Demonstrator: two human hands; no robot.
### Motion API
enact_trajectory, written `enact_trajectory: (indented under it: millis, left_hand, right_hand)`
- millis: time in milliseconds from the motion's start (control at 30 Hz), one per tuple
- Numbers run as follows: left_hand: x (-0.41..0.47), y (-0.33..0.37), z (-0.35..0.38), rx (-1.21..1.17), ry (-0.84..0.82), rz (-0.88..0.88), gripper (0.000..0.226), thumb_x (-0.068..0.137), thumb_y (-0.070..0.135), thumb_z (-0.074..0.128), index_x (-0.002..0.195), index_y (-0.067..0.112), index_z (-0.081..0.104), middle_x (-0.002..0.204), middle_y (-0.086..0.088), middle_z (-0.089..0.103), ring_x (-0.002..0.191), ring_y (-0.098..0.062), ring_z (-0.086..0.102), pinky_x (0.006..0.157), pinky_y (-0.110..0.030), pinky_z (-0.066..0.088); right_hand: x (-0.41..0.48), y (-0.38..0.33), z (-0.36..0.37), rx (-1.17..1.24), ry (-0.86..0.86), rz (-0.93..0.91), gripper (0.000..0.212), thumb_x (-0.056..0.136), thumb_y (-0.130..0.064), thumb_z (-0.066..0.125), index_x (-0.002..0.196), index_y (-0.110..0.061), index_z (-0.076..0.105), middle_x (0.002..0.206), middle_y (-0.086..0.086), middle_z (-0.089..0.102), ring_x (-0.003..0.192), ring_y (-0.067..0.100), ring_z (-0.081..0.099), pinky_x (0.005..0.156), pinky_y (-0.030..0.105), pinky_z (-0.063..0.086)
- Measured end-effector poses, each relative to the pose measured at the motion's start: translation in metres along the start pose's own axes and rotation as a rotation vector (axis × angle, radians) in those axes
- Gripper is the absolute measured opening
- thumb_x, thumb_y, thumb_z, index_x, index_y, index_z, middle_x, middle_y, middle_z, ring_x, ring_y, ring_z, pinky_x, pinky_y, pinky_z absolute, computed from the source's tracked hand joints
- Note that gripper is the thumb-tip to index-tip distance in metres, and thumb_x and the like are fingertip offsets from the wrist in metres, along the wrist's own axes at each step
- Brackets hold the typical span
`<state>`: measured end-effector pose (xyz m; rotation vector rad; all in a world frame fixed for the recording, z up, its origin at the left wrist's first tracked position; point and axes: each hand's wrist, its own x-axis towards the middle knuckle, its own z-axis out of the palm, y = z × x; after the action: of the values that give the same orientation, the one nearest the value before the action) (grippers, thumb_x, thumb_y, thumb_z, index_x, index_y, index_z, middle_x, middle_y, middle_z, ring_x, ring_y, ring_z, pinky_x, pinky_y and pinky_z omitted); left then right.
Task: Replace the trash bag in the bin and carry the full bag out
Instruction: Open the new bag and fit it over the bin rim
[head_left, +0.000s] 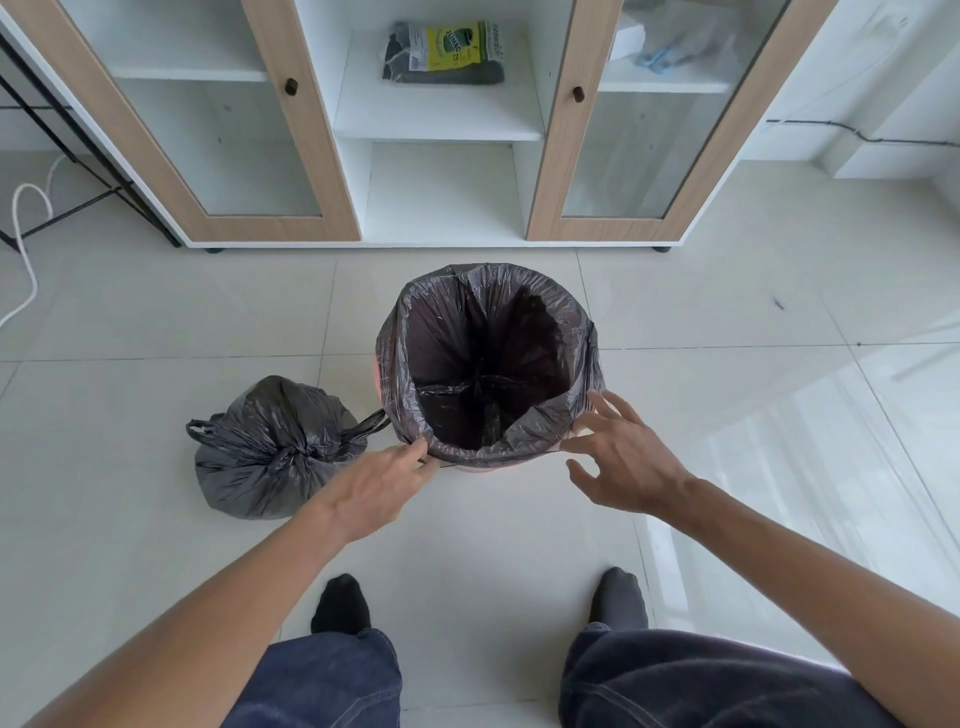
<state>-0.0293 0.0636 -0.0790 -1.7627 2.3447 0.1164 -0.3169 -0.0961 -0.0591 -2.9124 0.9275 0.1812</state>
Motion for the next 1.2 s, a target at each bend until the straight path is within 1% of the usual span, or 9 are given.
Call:
enact_trajectory:
  millis: [133, 300, 367, 467, 600, 733, 867, 933, 1200]
  left_hand:
    - [0.0, 0.011, -0.002, 0.034, -0.112, -0.059, 0.067, 0.072, -0.011, 0.057, 0.136, 0.009, 0.052, 0.106, -0.006, 0.06, 0.072, -0.023, 0.068, 0.05, -0.035, 0.043]
    - [0.003, 0.011, 0.003, 0.055, -0.093, -0.027, 0.072, 0.081, -0.009, 0.044, 0.149, 0.01, 0.032, 0.126, -0.008, 0.052, 0.092, -0.027, 0.065, 0.061, -0.037, 0.042]
    - [0.002, 0.005, 0.006, 0.062, -0.101, 0.001, 0.074, 0.08, -0.008, 0.046, 0.15, 0.011, 0.029, 0.134, -0.009, 0.046, 0.109, -0.028, 0.057, 0.078, -0.037, 0.051]
    - [0.003, -0.002, 0.012, 0.115, -0.098, 0.043, 0.077, 0.08, -0.001, 0.051, 0.152, 0.011, 0.028, 0.138, -0.009, 0.044, 0.123, -0.03, 0.045, 0.109, -0.042, 0.036]
    - [0.009, 0.006, 0.016, 0.1, -0.14, -0.047, 0.07, 0.083, -0.002, 0.047, 0.149, 0.01, 0.028, 0.135, -0.009, 0.045, 0.117, -0.029, 0.045, 0.105, -0.041, 0.036]
    - [0.01, 0.002, 0.02, 0.062, -0.178, -0.141, 0.066, 0.084, -0.005, 0.047, 0.147, 0.008, 0.031, 0.139, -0.009, 0.044, 0.118, -0.028, 0.047, 0.104, -0.04, 0.039]
    - [0.007, -0.012, 0.031, -0.027, -0.191, -0.216, 0.068, 0.086, -0.003, 0.046, 0.15, 0.016, 0.03, 0.147, -0.004, 0.04, 0.127, -0.026, 0.044, 0.11, -0.039, 0.035]
    - [0.009, -0.017, 0.033, -0.025, -0.205, -0.237, 0.068, 0.087, -0.001, 0.046, 0.15, 0.018, 0.03, 0.15, -0.003, 0.038, 0.131, -0.027, 0.042, 0.111, -0.039, 0.033]
    - [0.011, -0.025, 0.044, -0.104, -0.284, -0.288, 0.065, 0.089, 0.003, 0.046, 0.15, 0.019, 0.03, 0.152, -0.005, 0.035, 0.139, -0.028, 0.035, 0.116, -0.04, 0.028]
  right_hand:
    - [-0.002, 0.001, -0.003, -0.116, -0.073, -0.075, 0.035, 0.082, -0.037, 0.052, 0.106, -0.026, 0.074, 0.106, 0.008, 0.067, 0.132, 0.04, 0.046, 0.12, 0.045, 0.011]
    - [-0.003, 0.006, -0.005, -0.122, -0.095, -0.141, 0.034, 0.078, -0.038, 0.054, 0.103, -0.028, 0.076, 0.103, 0.005, 0.066, 0.131, 0.041, 0.048, 0.12, 0.045, 0.013]
    - [-0.005, 0.006, -0.005, -0.155, -0.09, -0.183, 0.034, 0.075, -0.038, 0.055, 0.098, -0.027, 0.077, 0.099, 0.007, 0.065, 0.126, 0.041, 0.052, 0.12, 0.044, 0.015]
    - [-0.004, 0.006, -0.003, -0.183, -0.075, -0.2, 0.034, 0.071, -0.032, 0.056, 0.096, -0.024, 0.077, 0.099, 0.01, 0.065, 0.13, 0.043, 0.049, 0.12, 0.045, 0.016]
    - [-0.002, 0.008, 0.004, -0.233, -0.078, -0.188, 0.038, 0.069, -0.021, 0.056, 0.103, -0.022, 0.074, 0.106, 0.011, 0.065, 0.136, 0.041, 0.043, 0.118, 0.047, 0.018]
    - [-0.005, 0.02, 0.007, -0.226, -0.045, -0.16, 0.046, 0.07, -0.015, 0.062, 0.114, -0.022, 0.069, 0.118, 0.007, 0.065, 0.128, 0.035, 0.052, 0.109, 0.05, 0.038]
    - [-0.009, 0.032, 0.013, -0.136, 0.064, -0.085, 0.044, 0.07, -0.008, 0.063, 0.112, -0.018, 0.069, 0.112, 0.001, 0.068, 0.113, 0.028, 0.059, 0.098, 0.04, 0.047]
    - [-0.01, 0.033, 0.016, -0.064, 0.068, -0.027, 0.044, 0.074, -0.007, 0.059, 0.116, -0.019, 0.067, 0.116, -0.003, 0.066, 0.117, 0.022, 0.056, 0.103, 0.032, 0.043]
    - [-0.005, 0.042, 0.041, 0.38, -0.206, 0.332, 0.061, 0.081, -0.003, 0.048, 0.141, -0.015, 0.048, 0.143, 0.002, 0.054, 0.132, 0.024, 0.048, 0.107, 0.032, 0.04]
